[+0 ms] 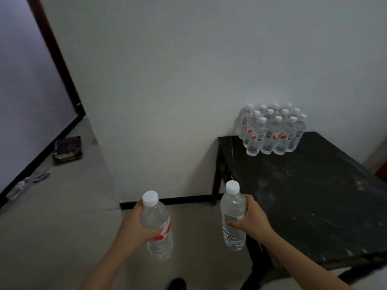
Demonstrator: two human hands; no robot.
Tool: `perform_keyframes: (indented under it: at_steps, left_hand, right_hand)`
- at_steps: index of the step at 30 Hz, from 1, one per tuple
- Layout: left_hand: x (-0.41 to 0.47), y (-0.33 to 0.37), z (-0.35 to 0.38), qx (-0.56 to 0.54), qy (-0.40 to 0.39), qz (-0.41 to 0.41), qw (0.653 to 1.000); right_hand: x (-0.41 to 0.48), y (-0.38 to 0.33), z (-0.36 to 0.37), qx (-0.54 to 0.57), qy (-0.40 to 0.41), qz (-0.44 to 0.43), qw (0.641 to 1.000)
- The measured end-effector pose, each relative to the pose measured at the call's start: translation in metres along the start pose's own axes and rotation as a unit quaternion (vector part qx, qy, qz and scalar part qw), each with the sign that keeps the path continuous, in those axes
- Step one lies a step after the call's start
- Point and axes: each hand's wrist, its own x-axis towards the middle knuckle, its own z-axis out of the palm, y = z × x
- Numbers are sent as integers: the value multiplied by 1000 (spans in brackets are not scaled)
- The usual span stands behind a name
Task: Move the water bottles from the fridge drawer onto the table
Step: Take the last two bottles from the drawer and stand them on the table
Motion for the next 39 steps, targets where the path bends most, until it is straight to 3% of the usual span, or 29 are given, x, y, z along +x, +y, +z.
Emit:
perform_keyframes:
  at_steps: [8,13,20,28,39]
  left_hand:
    - [154,38,54,-14,-125,78,989]
    - [238,64,97,-31,-206,138,968]
    - [294,66,179,-34,-310,132,941]
    - [329,92,268,-20,-300,168,939]
    - [392,128,380,1,-294,169,941]
  right_hand:
    - [61,6,-49,17,126,80,989]
    - [91,18,-72,31,242,151,958]
    - [97,56,-76,33,303,256,917]
    - [132,91,-107,7,327,315,891]
    - [272,146,-168,66,338,285,895]
